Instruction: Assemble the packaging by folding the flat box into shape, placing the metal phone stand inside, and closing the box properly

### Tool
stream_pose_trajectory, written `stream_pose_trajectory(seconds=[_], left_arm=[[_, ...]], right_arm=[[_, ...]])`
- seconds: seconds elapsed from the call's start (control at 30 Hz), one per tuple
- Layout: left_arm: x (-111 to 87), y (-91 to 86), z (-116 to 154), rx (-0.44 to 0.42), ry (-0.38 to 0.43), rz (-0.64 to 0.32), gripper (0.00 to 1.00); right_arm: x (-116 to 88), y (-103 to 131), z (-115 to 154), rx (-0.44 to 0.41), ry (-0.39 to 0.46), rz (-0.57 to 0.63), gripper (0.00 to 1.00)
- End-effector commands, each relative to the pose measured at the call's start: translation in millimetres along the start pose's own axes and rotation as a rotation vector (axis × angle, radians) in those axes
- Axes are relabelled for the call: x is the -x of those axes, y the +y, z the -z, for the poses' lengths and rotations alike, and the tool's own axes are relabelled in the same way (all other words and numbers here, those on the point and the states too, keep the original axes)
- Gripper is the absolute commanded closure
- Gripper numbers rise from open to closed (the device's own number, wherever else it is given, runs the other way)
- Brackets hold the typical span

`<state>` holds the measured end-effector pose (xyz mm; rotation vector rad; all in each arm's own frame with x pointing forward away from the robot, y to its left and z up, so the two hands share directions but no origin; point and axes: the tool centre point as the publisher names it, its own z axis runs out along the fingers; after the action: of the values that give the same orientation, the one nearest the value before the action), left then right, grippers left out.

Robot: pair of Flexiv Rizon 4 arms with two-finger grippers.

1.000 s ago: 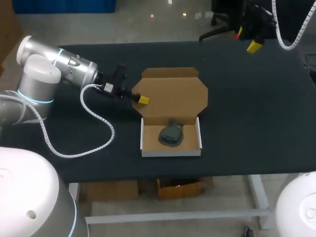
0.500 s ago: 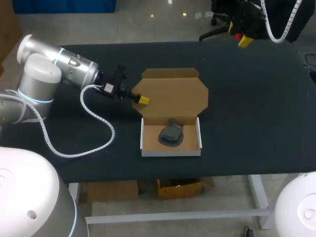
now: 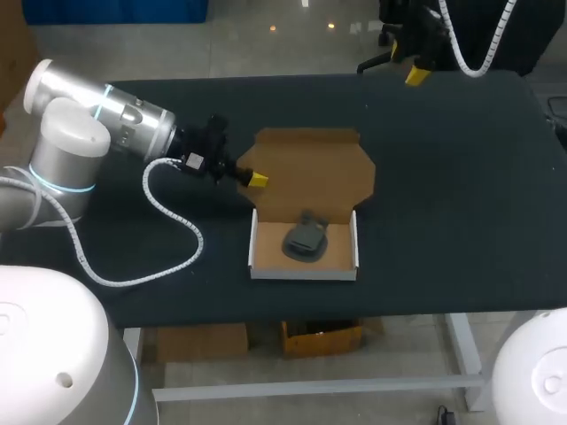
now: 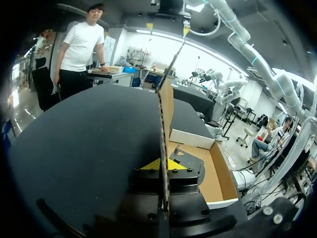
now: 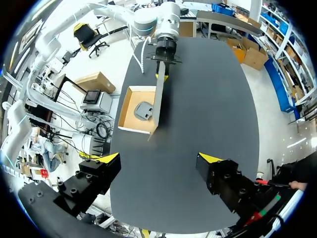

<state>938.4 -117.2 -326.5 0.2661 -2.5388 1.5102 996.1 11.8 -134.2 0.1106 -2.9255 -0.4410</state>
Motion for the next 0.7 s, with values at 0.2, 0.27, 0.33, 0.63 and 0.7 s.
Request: stream_pose_trajectory(seconds=[0.2, 0.27, 0.33, 0.63, 0.7], left_arm=[[-9.8, 1.9, 5, -0.024, -0.143, -0.055, 1.00], [-10.1, 2.0, 4, -0.031, -0.153, -0.068, 1.00], [-10.1, 2.1, 4, -0.034, -0.160, -0.071, 1.00], [-10.2, 2.7, 2, -0.050, -0.215, -0.117, 1.00], [-10.4, 3.4, 3, -0.052, -0.221, -0.121, 1.00]], right_arm=[[0, 11, -6, -0.011, -0.011, 0.003, 0.00], [1, 15, -8, -0.011, -0.010, 0.007, 0.00], [2, 18, -8, -0.018, -0.013, 0.009, 0.00], [6, 34, -15, -0.056, -0.045, 0.005, 0.00], [7, 38, -16, -0.067, -0.066, -0.003, 0.00]])
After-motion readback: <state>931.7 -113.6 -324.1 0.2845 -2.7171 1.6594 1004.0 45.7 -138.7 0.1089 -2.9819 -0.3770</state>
